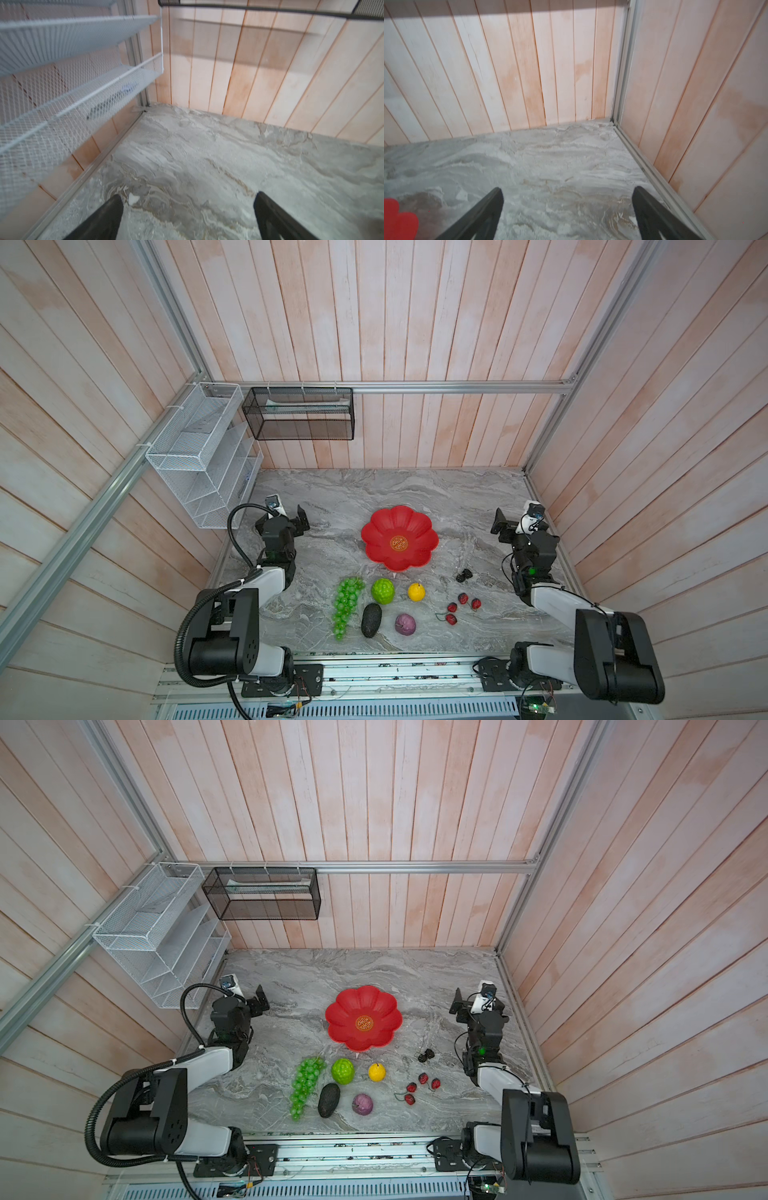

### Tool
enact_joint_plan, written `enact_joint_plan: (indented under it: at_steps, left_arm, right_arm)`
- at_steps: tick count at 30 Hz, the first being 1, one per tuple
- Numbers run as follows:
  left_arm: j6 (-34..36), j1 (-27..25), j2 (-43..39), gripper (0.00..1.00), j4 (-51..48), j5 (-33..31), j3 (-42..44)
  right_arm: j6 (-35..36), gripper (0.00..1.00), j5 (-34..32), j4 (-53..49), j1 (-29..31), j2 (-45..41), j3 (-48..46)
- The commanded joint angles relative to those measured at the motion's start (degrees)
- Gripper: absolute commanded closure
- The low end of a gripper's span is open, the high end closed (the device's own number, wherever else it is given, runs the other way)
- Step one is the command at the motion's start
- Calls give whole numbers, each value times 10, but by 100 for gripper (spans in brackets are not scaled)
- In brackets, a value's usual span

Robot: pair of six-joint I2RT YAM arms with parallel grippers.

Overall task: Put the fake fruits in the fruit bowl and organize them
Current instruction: 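Raise both arms from rest toward the table, then reach the right gripper down to the yellow lemon while the left arm advances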

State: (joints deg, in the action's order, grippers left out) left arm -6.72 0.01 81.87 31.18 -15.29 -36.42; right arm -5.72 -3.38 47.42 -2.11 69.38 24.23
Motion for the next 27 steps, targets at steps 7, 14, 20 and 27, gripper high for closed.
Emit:
enact_joint_plan:
  at_steps: [7, 14, 20, 27]
  left_arm:
    - [-162, -72, -97, 0, -455, -55, -119]
    - [-213, -160, -174, 0, -545, 14, -118]
    - [-224, -183, -184, 0, -547, 35, -130]
    - [-169, -183, -106, 0, -548, 33, -207]
  right_arm:
    - [-88, 9, 33, -423, 135, -70, 160]
    - [-96, 13, 9, -626, 323, -88, 221]
    - [-140, 14, 37, -702, 432, -75, 221]
    - [-93, 14, 89, -732, 475, 11, 240]
